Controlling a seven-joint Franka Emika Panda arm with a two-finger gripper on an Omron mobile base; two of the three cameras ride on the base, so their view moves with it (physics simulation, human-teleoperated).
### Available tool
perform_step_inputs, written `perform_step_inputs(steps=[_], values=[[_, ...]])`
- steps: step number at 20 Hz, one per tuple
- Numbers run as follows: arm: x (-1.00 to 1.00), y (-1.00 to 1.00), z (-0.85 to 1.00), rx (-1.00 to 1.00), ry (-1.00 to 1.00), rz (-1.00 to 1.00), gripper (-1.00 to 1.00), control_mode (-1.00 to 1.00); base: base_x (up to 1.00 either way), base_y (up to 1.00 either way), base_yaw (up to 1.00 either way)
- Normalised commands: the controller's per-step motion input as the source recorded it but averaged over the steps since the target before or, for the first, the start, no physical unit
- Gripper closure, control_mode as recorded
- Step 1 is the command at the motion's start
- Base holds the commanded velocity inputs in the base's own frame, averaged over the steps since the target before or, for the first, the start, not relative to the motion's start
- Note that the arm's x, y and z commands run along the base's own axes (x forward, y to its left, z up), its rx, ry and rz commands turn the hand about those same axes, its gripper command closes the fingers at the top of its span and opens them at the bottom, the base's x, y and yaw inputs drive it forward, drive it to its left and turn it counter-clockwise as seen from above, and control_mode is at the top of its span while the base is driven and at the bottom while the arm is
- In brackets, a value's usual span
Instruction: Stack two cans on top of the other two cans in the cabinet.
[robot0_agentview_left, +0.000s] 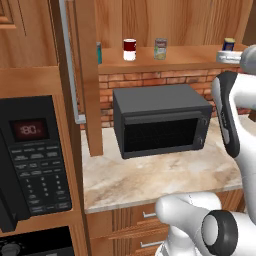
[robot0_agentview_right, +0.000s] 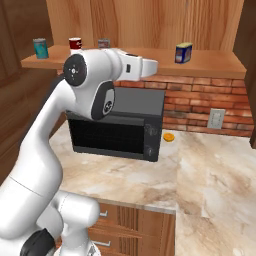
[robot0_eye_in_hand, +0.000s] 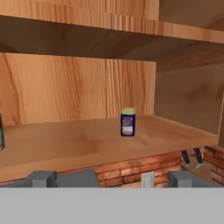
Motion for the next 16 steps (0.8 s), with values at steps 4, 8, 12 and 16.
perform_step_inputs(steps=[4,8,12,16], values=[[0.16,-0.37,0.00,0.00,0.00,-0.06,-1.00,-1.00,0.00,0.00,0.00],[0.03,-0.45,-0.03,0.00,0.00,-0.07,-1.00,-1.00,0.00,0.00,0.00],[0.07,-0.11,-0.01,0.00,0.00,-0.08,-1.00,-1.00,0.00,0.00,0.00],[0.22,0.00,0.00,0.00,0.00,-0.04,-1.00,-1.00,0.00,0.00,0.00]])
